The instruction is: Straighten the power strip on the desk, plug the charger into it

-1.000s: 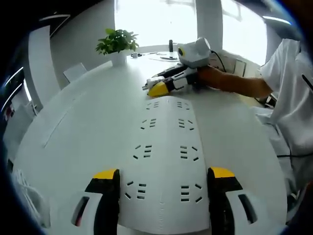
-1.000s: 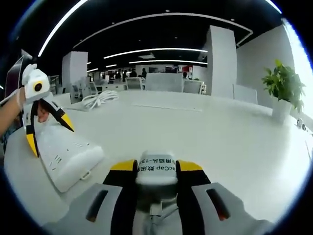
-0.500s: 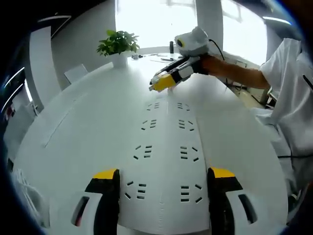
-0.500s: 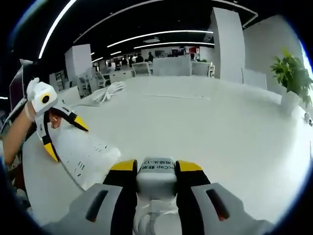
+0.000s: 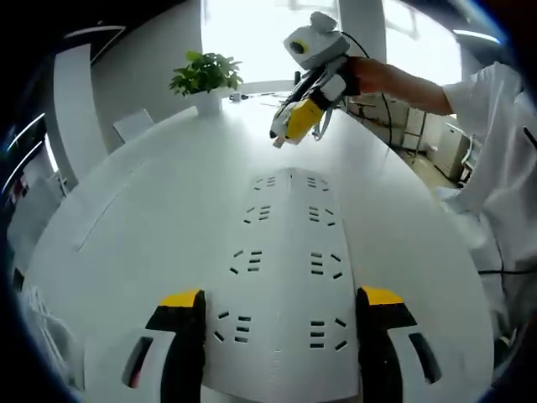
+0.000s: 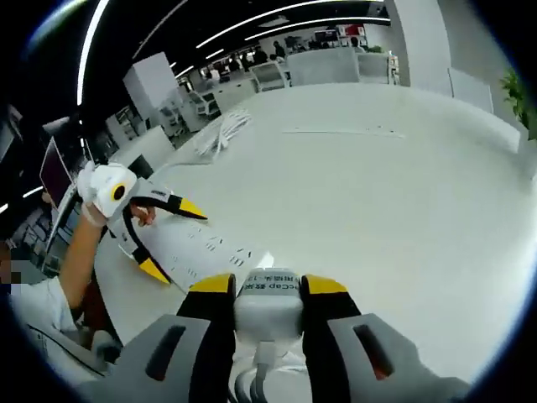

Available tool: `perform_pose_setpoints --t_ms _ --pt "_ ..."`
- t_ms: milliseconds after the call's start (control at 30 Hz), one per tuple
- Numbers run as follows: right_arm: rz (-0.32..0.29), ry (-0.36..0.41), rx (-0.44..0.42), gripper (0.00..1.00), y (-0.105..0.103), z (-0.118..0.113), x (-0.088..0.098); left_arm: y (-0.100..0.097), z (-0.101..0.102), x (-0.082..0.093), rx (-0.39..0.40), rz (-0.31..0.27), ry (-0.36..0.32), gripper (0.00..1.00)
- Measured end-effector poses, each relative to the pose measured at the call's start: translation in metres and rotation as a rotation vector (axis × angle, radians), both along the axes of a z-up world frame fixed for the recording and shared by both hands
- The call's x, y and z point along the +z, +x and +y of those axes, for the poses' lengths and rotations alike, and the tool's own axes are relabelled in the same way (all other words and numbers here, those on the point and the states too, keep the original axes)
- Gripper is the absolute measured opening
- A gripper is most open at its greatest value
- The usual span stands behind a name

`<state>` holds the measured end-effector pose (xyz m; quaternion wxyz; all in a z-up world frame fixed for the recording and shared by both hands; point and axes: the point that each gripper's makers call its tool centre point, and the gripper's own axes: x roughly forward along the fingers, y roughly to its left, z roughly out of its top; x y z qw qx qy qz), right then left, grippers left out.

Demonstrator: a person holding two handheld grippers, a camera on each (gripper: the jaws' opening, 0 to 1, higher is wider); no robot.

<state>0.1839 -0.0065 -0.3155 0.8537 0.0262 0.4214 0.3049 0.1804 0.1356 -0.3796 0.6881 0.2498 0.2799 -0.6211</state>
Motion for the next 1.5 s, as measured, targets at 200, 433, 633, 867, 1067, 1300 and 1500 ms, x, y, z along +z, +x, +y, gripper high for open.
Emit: perform_pose_setpoints --t_ms 200,433,633,867,1067,1300,1500 --pt "0.157 -0.057 0.061 0.29 -0.011 0.029 0.005 0.000 -0.001 0.000 0.018 -0.002 -0.006 0.75" --pt "0.304 -0.091 0.019 0.29 -0.018 0.038 -0.012 0.001 -0.001 0.000 0.025 -0.003 -0.012 0.75" --pt "0.374 -0.118 -0.028 0.29 -0.022 0.038 -0.022 0.001 -0.001 0.000 0.028 -0.005 -0.020 0.75" --pt "0.394 -0.141 -0.117 0.29 -0.027 0.039 -0.024 0.000 -0.002 0.000 0.036 -0.010 -0.030 0.75" --pt "0.374 -0.166 -0.164 0.29 -0.036 0.042 -0.025 0.001 -0.004 0.000 0.056 -0.018 -0.053 0.75" --pt "0.360 -0.208 -0.230 0.29 -0.035 0.042 -0.028 0.002 -0.004 0.001 0.061 -0.023 -0.063 0.75" --pt "0.322 -0.277 -0.251 0.29 -0.034 0.045 -0.027 0.003 -0.004 0.002 0.070 -0.034 -0.091 0.75"
